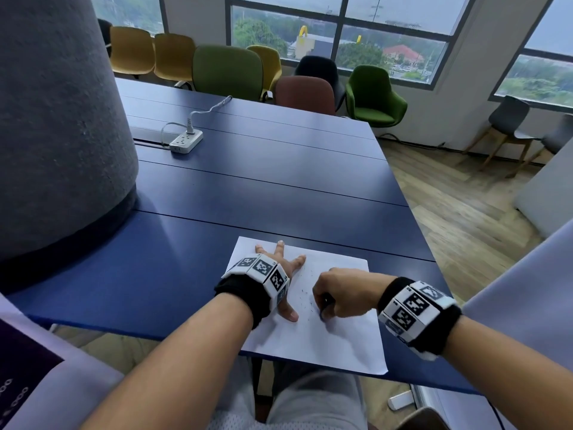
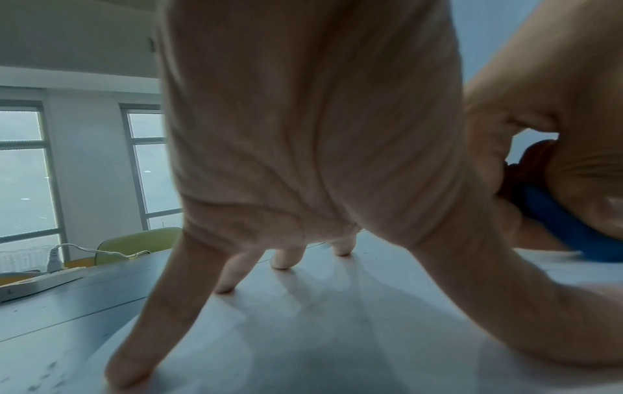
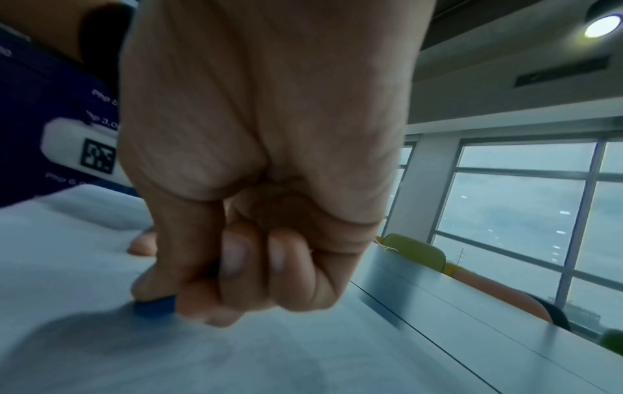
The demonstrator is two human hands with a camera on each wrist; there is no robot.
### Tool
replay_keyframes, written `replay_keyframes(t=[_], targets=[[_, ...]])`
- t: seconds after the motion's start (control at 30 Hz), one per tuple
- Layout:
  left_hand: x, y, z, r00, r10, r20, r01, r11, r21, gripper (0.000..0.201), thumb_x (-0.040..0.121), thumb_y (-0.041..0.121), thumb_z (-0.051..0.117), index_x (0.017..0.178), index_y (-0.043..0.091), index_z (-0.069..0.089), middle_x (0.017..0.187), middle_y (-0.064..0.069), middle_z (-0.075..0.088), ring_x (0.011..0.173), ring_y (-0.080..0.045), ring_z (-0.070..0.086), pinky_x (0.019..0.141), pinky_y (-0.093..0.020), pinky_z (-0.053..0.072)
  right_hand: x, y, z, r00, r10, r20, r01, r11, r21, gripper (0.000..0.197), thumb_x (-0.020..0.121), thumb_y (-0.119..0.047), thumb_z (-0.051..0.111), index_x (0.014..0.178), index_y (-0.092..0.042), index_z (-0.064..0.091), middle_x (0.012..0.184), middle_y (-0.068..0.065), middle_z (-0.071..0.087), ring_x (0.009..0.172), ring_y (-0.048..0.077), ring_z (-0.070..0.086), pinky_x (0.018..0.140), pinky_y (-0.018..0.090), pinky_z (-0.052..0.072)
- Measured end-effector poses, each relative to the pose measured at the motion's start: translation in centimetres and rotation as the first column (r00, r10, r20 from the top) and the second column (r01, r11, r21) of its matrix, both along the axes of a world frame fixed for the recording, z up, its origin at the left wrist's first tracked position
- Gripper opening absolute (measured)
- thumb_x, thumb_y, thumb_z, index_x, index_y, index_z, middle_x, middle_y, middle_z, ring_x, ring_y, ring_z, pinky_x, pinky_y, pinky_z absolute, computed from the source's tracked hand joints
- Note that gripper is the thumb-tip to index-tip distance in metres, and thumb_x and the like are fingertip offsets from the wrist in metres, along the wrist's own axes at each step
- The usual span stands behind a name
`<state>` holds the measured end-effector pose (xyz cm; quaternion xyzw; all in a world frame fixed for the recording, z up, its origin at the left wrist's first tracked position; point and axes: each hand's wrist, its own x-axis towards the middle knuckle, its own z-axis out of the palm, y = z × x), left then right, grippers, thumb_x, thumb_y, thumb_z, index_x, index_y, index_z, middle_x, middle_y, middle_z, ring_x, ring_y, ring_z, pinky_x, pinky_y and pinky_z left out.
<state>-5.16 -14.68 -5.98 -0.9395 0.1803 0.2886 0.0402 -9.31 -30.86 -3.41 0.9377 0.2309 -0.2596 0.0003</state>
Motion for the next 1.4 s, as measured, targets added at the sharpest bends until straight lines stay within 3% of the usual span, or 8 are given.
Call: replay_keyframes(t=[0.17,0.33,0.67,0.8,0.93,1.1,1.27,1.4], targets=[[0.0,0.0,-0.1,1.000,-0.001,0.003,0.001,1.000,-0.007,0.135,0.058,0.064,0.084,0.150,0.047,-0.014,0.159,-0.005,-0.027,0.143,-0.052,-0.014,0.111,-0.068,0.021,0.7,0.0,0.3,0.990,-0.051,0.133,0.051,0.999,0.000,0.011,0.083,-0.029,0.069,0.091,-0.023,0.068,0.091,-0.004,0.068,0.089,0.020,0.062,0.053,0.021,0.034],[0.0,0.1,-0.1,1.000,-0.002,0.002,0.002,1.000,0.002,0.135,0.058,0.064,0.083,0.150,0.047,-0.014,0.159,-0.005,-0.028,0.143,-0.052,-0.014,0.111,-0.068,0.020,-0.8,0.6,0.3,0.999,0.033,-0.030,-0.033,0.999,0.008,0.010,0.082,-0.028,0.071,0.090,-0.022,0.070,0.092,-0.001,0.070,0.086,0.021,0.063,0.070,0.030,0.051],[0.1,0.0,-0.2,1.000,-0.003,0.003,0.003,1.000,0.008,0.136,0.057,0.065,0.083,0.150,0.048,-0.015,0.159,-0.005,-0.028,0.143,-0.052,-0.014,0.111,-0.069,0.021,-1.4,0.5,0.7,0.998,0.051,-0.047,-0.052,0.998,-0.018,0.011,0.081,-0.026,0.071,0.091,-0.023,0.072,0.090,-0.002,0.069,0.080,0.016,0.058,0.065,0.025,0.044],[0.1,0.0,-0.4,1.000,-0.012,0.013,0.012,1.000,0.003,0.135,0.058,0.065,0.083,0.150,0.047,-0.014,0.159,-0.005,-0.027,0.143,-0.052,-0.013,0.111,-0.068,0.020,-0.6,-0.2,0.5,0.994,-0.044,0.100,0.042,0.999,0.023,0.007,0.081,-0.028,0.072,0.085,-0.023,0.069,0.083,-0.005,0.066,0.081,0.019,0.061,0.067,0.029,0.049],[0.0,0.0,-0.1,1.000,-0.007,0.010,0.007,1.000,0.007,0.135,0.059,0.064,0.083,0.150,0.046,-0.014,0.159,-0.006,-0.027,0.143,-0.052,-0.013,0.111,-0.068,0.019,-2.1,-0.4,0.5,0.996,0.008,-0.084,-0.006,1.000,0.021,0.008,0.081,-0.027,0.073,0.088,-0.022,0.071,0.079,-0.007,0.063,0.076,0.016,0.059,0.060,0.022,0.043],[0.0,0.0,-0.2,1.000,-0.014,0.023,0.014,1.000,0.010,0.134,0.058,0.065,0.082,0.151,0.046,-0.013,0.160,-0.006,-0.024,0.144,-0.052,-0.010,0.111,-0.068,0.021,-0.6,-0.8,0.2,0.994,-0.101,0.034,0.097,0.992,0.086,0.011,0.080,-0.030,0.073,0.085,-0.022,0.069,0.083,-0.006,0.065,0.078,0.015,0.059,0.072,0.032,0.054],[-0.2,0.0,-0.1,0.998,-0.034,0.052,0.032,0.999,0.033,0.134,0.057,0.068,0.081,0.151,0.045,-0.012,0.161,-0.008,-0.022,0.144,-0.054,-0.003,0.111,-0.065,0.026,-1.4,-0.5,0.0,0.995,-0.026,-0.102,0.028,0.999,0.019,0.012,0.078,-0.032,0.074,0.085,-0.023,0.071,0.078,-0.008,0.063,0.073,0.014,0.058,0.064,0.025,0.047],[-0.1,0.0,0.0,0.999,-0.030,0.038,0.029,0.999,0.032,0.135,0.058,0.068,0.081,0.151,0.045,-0.014,0.161,-0.008,-0.023,0.143,-0.054,-0.005,0.112,-0.064,0.025,1.6,-0.4,0.3,0.988,-0.122,0.094,0.118,0.992,0.041,0.010,0.079,-0.034,0.073,0.079,-0.027,0.065,0.080,-0.010,0.060,0.077,0.015,0.057,0.066,0.027,0.044]])
